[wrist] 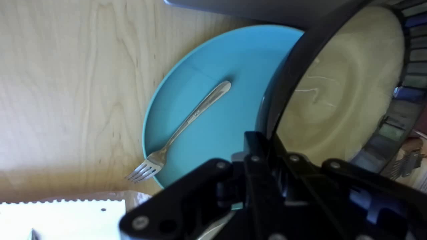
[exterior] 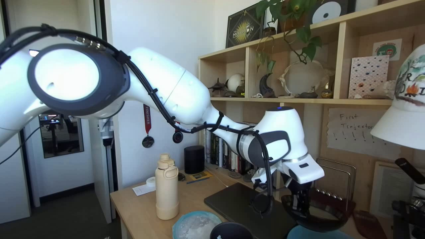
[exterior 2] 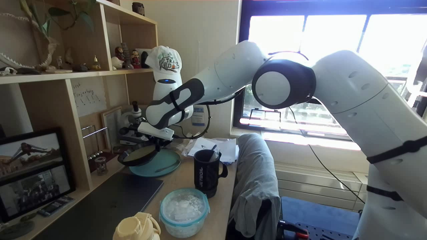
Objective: Pick up the black bowl from the light blue plate and move it to the left.
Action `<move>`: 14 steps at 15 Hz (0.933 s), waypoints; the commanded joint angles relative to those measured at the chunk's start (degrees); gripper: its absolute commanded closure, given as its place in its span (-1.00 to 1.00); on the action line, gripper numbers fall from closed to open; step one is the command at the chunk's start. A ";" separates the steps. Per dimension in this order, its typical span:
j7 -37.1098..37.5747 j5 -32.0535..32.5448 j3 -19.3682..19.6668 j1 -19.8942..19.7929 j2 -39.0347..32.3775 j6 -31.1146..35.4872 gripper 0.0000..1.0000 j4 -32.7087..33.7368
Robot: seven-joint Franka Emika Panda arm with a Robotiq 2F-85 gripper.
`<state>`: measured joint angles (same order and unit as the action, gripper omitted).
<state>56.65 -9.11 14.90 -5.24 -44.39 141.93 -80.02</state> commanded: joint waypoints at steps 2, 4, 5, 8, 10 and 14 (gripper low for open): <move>0.25 2.04 -0.26 3.90 12.38 2.17 0.96 -12.29; -0.72 2.47 -1.40 4.94 15.88 2.32 0.96 -15.60; -1.03 2.51 -2.02 5.45 17.49 1.99 0.96 -16.97; -2.78 2.48 -4.58 6.93 21.50 1.45 0.96 -20.55; -4.46 2.27 -6.53 7.67 23.29 1.05 0.96 -22.17; -11.24 0.28 -11.34 7.91 24.16 2.33 0.96 -23.47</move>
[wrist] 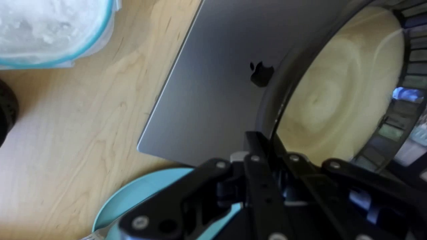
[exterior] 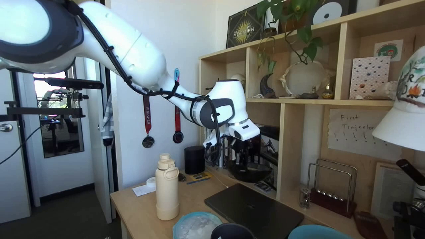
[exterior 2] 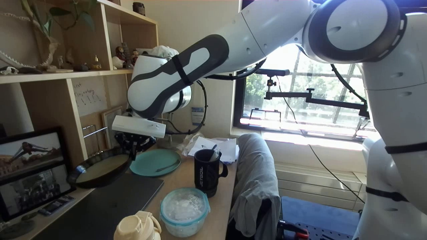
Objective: Pick up the black bowl from the light blue plate and move it to the left.
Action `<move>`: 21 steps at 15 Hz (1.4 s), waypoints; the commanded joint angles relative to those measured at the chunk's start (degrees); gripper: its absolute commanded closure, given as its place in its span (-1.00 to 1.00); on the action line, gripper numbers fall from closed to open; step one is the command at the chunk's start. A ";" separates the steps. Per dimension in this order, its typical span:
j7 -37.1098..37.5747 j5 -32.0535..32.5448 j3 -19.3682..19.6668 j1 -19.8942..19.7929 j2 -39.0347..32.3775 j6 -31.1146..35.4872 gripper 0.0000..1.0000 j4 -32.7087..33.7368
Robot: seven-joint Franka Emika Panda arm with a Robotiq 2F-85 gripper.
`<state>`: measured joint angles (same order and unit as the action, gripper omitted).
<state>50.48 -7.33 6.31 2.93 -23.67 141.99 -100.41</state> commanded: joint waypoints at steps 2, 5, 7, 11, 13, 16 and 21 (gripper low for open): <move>-9.49 -3.46 -5.03 -0.76 2.66 2.95 0.96 -2.85; -17.00 -7.23 -7.75 -1.36 0.67 4.12 0.96 -2.29; -22.82 -10.37 -9.32 -1.90 -1.05 4.93 0.96 -1.90; -35.04 -17.76 -13.34 -4.03 -4.85 5.96 0.96 -0.69; -39.90 -20.21 -15.22 -5.06 -6.59 5.16 0.96 0.02; -45.30 -22.56 -17.54 -6.35 -8.66 3.62 0.96 0.91; -51.57 -25.84 -20.98 -8.64 -11.51 0.67 0.96 2.79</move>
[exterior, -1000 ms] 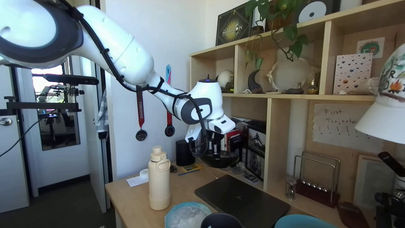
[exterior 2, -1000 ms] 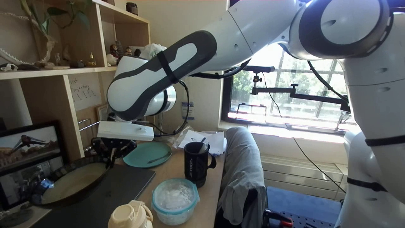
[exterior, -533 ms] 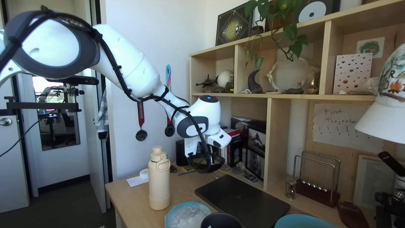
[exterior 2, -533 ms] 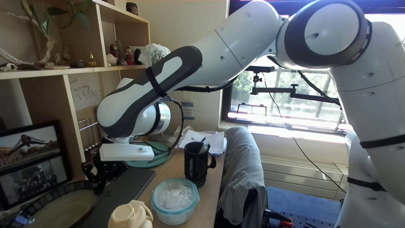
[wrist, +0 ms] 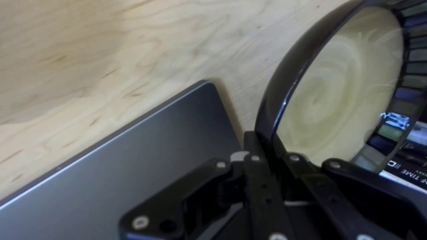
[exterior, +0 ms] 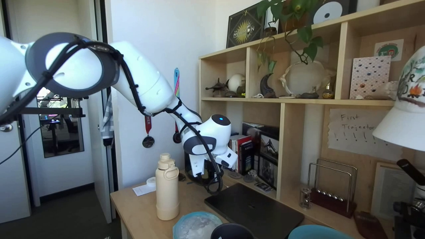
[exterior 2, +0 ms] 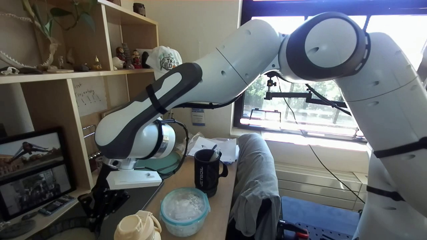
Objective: Pick up the black bowl from the light blue plate and move it to the left.
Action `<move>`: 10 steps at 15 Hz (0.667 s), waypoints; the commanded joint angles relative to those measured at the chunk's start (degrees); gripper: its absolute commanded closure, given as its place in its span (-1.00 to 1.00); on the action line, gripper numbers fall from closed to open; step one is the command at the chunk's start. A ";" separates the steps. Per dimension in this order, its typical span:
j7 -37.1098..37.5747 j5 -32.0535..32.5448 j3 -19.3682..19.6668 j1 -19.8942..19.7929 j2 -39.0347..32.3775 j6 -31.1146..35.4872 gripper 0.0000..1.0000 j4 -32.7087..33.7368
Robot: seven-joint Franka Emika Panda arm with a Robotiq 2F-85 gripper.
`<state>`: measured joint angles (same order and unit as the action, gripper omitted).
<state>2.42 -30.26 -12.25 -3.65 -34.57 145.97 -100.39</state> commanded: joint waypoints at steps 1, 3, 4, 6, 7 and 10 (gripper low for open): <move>-4.04 -2.93 -2.57 -2.12 -1.10 -3.98 0.96 3.17; -4.46 -2.41 -2.41 -1.92 -2.08 -4.80 0.96 3.77; -4.33 -2.27 -2.30 -1.81 -2.52 -5.28 0.96 4.13; -4.41 -1.52 -1.88 -1.29 -3.47 -5.33 0.96 4.28; -4.88 -1.38 -1.88 -1.16 -3.93 -5.08 0.96 4.22; -5.37 -1.62 -2.18 -1.11 -5.08 -4.07 0.96 4.26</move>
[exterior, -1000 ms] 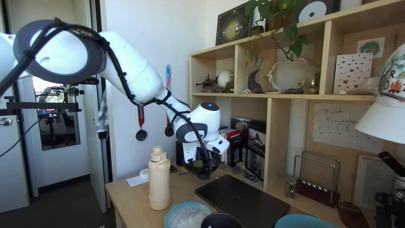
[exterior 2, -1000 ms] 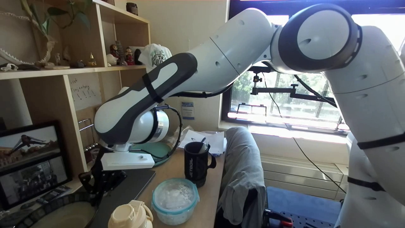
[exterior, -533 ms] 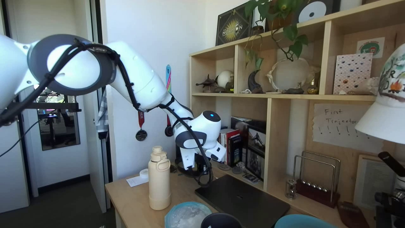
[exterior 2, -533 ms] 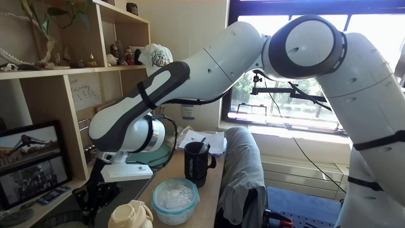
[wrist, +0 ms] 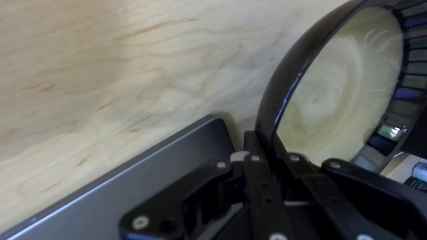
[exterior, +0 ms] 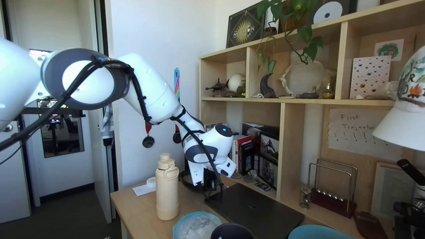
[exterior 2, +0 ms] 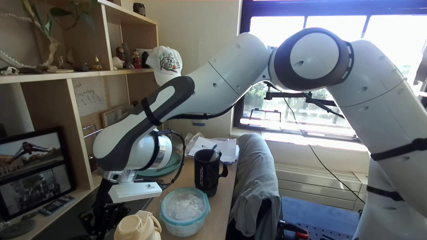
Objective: Pick up the black bowl from the light blue plate and move it to the left.
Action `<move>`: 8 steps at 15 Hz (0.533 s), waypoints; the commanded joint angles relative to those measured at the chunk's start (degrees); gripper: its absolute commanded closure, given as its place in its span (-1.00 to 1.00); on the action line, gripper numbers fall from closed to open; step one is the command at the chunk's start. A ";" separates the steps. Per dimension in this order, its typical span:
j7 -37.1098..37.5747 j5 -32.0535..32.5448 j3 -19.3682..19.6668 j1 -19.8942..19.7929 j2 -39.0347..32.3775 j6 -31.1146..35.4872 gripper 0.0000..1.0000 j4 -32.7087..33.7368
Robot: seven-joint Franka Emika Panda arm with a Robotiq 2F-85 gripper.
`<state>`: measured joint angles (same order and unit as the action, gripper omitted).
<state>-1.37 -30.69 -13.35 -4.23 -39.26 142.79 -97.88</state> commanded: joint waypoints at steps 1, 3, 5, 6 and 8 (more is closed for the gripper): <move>-1.85 -1.33 -1.18 -0.49 -0.68 -0.23 0.96 1.80; -2.02 -1.42 -1.23 -0.18 -1.11 1.71 0.96 1.79; -1.81 -1.23 -1.29 0.03 -1.37 3.27 0.96 1.81; -1.58 -1.07 -1.30 0.16 -1.50 4.18 0.32 1.78; -1.17 -0.63 -1.35 0.32 -1.58 5.14 0.17 1.95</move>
<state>-2.07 -30.69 -13.91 -3.87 -41.12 146.54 -96.98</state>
